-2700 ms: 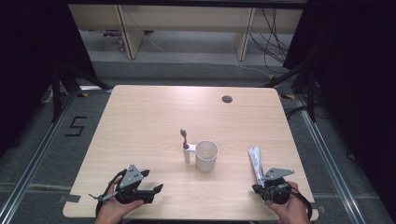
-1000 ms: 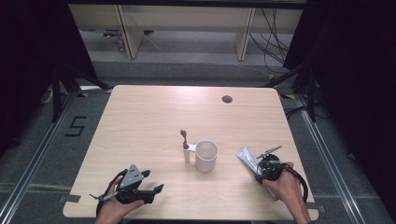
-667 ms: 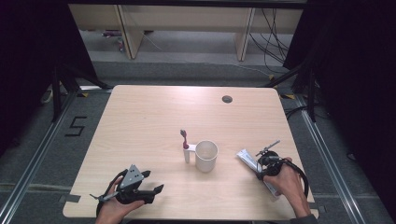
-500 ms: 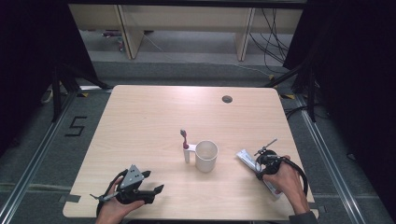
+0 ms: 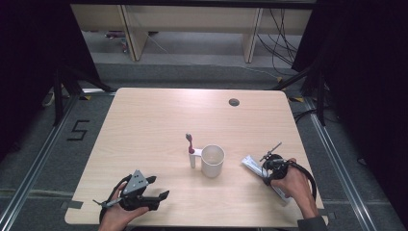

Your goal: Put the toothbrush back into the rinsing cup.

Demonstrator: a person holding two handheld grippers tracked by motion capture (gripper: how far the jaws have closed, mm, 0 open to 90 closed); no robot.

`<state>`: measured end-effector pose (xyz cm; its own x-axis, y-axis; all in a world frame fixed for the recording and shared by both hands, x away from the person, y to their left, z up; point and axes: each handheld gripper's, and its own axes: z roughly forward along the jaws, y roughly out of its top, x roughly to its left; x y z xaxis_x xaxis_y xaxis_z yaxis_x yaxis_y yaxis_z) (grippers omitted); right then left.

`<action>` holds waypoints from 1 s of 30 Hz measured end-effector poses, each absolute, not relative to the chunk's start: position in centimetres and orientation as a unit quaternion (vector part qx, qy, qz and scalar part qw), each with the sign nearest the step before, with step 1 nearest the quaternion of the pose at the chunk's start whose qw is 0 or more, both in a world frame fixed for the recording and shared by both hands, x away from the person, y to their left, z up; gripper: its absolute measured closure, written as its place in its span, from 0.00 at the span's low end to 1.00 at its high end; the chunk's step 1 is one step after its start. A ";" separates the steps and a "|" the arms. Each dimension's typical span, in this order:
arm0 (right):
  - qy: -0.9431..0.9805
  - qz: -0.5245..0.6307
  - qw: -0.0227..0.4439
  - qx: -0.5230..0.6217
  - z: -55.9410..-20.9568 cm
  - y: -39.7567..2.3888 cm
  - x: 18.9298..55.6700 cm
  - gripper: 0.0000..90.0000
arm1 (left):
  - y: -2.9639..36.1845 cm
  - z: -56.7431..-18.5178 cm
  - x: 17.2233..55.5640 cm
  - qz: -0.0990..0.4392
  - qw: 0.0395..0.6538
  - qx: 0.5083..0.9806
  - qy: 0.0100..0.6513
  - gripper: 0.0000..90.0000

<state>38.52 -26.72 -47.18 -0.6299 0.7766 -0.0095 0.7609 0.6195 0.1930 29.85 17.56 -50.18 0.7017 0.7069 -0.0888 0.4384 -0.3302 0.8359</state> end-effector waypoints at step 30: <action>0.863 0.266 0.069 0.424 -43.8 -27.9 37.9 0.86 | 17.6 -50.2 29.9 0.148 0.455 0.800 0.360 0.32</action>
<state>37.93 -27.89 -43.85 -0.6314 0.7682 0.1058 0.6947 0.4997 0.5174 29.90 17.65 -50.20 0.6964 0.7118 -0.0912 0.4421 -0.3253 0.8359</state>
